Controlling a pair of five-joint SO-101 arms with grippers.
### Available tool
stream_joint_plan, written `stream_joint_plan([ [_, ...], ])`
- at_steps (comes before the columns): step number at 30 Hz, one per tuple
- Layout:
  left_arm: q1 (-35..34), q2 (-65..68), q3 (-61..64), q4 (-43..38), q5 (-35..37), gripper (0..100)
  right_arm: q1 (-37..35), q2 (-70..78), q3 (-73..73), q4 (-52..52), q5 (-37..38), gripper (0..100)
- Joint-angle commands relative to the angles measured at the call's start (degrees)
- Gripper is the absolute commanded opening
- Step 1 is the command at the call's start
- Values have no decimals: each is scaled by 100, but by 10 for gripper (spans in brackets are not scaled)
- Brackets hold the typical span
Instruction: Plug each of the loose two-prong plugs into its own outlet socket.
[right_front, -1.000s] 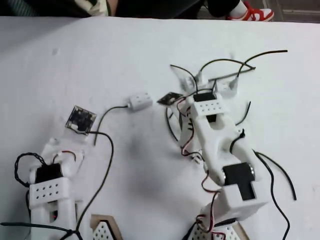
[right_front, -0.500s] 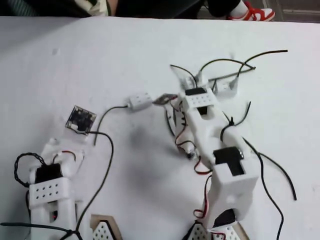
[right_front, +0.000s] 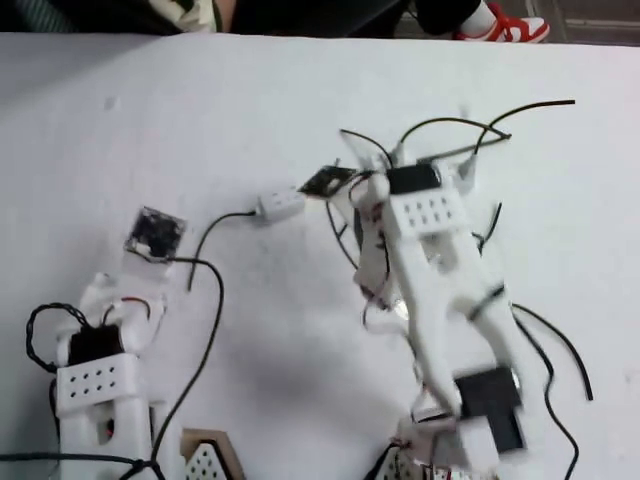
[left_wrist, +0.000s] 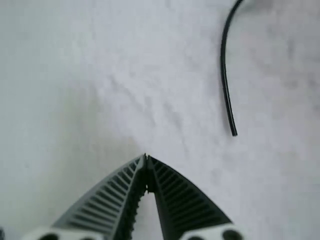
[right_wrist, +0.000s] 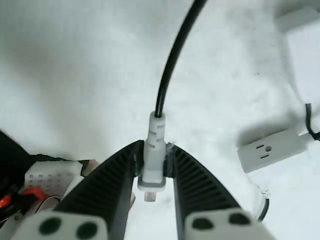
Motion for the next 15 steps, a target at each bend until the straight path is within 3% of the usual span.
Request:
stream_joint_plan([
  [1,286,-92,-730,-44,941,24,-549,-1640,325,13,-369,18],
  [7,1086,-101,-1398,88,1670,24,-1473,-3187,897,-787,-1240,18],
  [15,1798,-101,-3279,1310,2848,24,-1956,-4004,1802,-2659,-2576,18],
])
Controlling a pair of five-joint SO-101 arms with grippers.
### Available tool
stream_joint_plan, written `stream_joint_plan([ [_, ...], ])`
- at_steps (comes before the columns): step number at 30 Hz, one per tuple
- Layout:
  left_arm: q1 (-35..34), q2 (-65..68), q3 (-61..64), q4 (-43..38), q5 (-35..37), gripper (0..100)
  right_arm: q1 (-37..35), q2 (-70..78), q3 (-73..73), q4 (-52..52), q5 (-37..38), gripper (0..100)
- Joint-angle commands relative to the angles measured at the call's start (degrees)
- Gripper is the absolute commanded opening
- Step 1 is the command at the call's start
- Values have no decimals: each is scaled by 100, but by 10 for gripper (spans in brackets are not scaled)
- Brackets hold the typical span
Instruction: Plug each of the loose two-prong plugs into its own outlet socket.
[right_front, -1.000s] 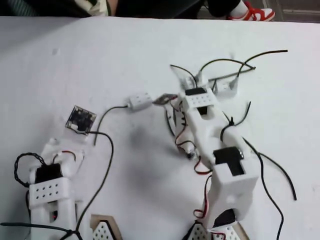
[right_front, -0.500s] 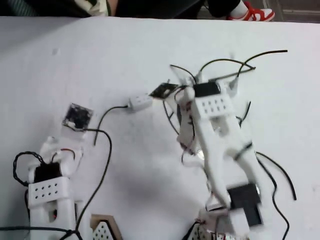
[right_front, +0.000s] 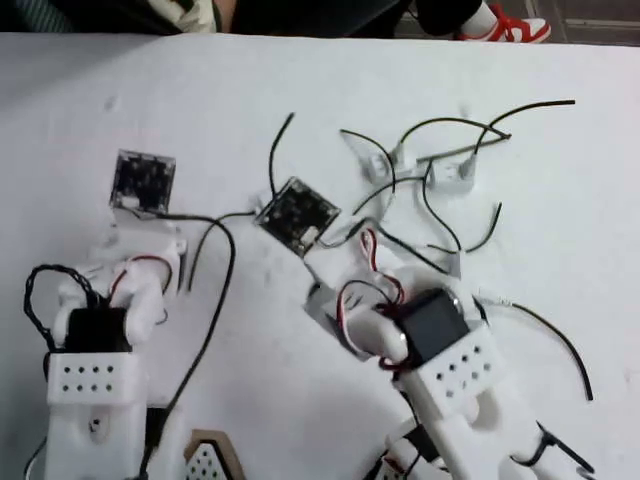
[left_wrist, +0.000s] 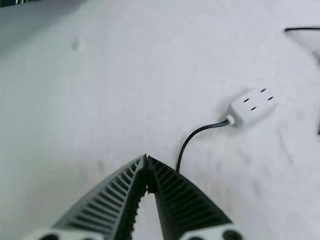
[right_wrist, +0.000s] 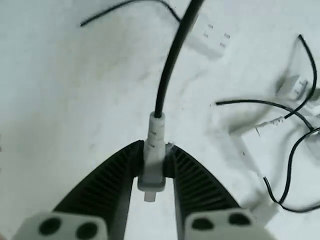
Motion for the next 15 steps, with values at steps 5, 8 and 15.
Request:
stream_joint_plan([
  [5,734,-251,-1846,1424,844,24,-382,-655,404,-1130,-941,18],
  [8,1059,-954,-1793,1688,879,24,-567,-1086,510,-1138,-1125,18],
  [15,1947,-3143,-413,1108,633,23,-1613,-2220,1090,-1147,-1301,18],
])
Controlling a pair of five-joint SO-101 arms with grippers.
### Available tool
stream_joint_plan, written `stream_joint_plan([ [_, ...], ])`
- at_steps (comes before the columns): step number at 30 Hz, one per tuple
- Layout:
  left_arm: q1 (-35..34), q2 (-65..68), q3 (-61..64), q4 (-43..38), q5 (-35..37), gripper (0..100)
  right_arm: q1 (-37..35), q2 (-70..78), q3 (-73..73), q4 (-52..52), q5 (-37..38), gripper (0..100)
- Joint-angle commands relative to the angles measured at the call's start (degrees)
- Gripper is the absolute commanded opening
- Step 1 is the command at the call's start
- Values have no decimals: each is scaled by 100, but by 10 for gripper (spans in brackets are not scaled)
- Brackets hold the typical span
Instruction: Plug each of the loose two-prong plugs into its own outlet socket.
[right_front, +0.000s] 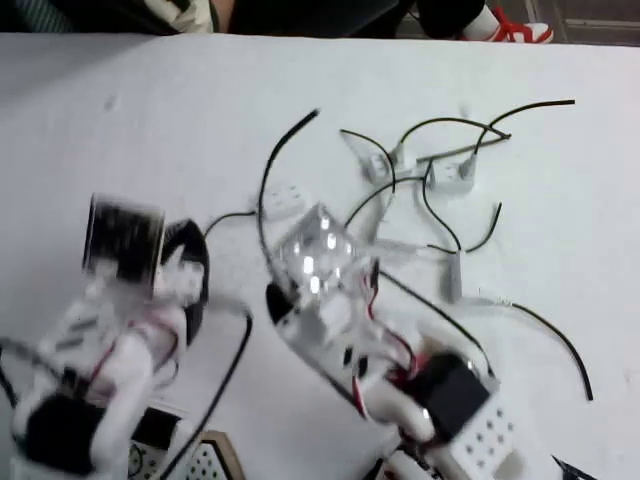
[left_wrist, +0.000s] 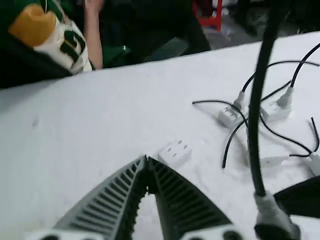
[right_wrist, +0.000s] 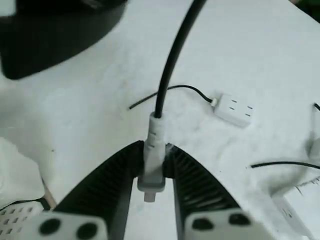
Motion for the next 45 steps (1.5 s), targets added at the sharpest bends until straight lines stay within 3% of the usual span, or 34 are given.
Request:
stream_joint_plan([
  [1,453,-1086,818,-484,-193,23,-338,-453,123,-127,-44,18],
  [8,1437,-1666,1222,-114,-765,23,-444,-505,536,-479,-35,18],
  [13,1815,-1736,1547,-26,-1231,23,-910,-488,615,-479,-9,18],
  [25,2571,-1736,1574,580,-2127,23,-760,-532,897,-409,-35,18],
  [31,2299,-1736,1547,475,-2119,23,-637,-532,897,-409,-35,18],
  [39,488,-1692,1811,-545,-1451,23,901,-488,1029,-699,-18,18],
  [45,374,-1473,1811,-730,-1451,23,1578,-488,1609,-1578,0,18],
])
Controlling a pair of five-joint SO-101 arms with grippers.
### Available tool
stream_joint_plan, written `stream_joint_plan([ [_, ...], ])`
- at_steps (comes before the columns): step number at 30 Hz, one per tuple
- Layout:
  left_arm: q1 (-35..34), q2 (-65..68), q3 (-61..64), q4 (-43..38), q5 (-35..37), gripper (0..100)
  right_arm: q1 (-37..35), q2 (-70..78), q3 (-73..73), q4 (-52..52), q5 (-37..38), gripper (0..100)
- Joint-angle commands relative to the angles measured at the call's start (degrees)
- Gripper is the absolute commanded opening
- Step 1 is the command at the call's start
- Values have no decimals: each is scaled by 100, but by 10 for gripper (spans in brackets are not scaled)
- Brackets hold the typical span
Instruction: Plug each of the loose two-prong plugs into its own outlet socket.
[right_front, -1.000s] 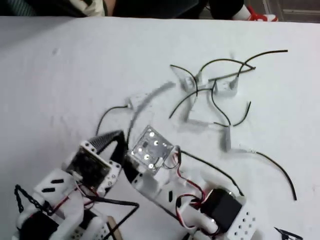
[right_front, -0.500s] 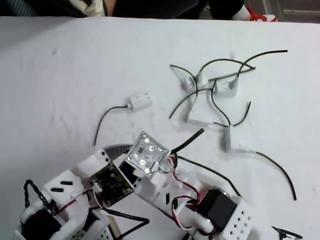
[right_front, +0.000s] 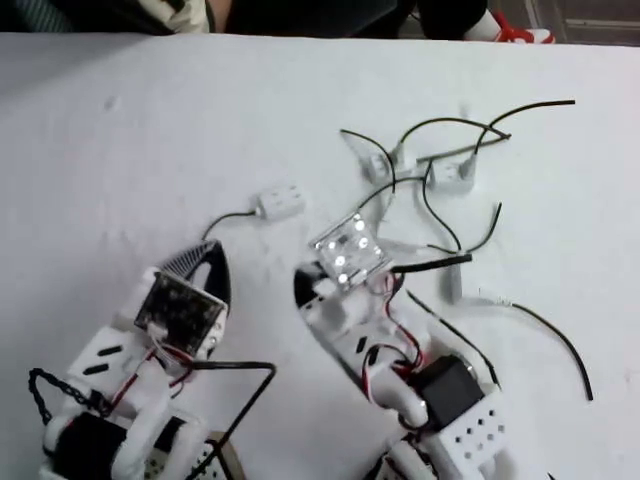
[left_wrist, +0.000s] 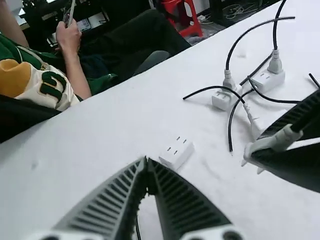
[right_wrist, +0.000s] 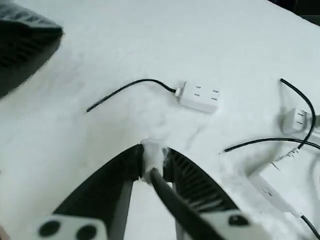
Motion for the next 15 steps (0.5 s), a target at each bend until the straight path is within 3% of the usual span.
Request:
stream_joint_plan([
  [1,-92,435,-202,-176,53,23,479,-40,220,-673,-18,18],
  [7,-92,2853,-1407,176,26,23,884,-40,642,-1402,-35,18],
  [15,-171,5481,-3103,422,-1213,24,998,-40,703,-1455,-35,18],
])
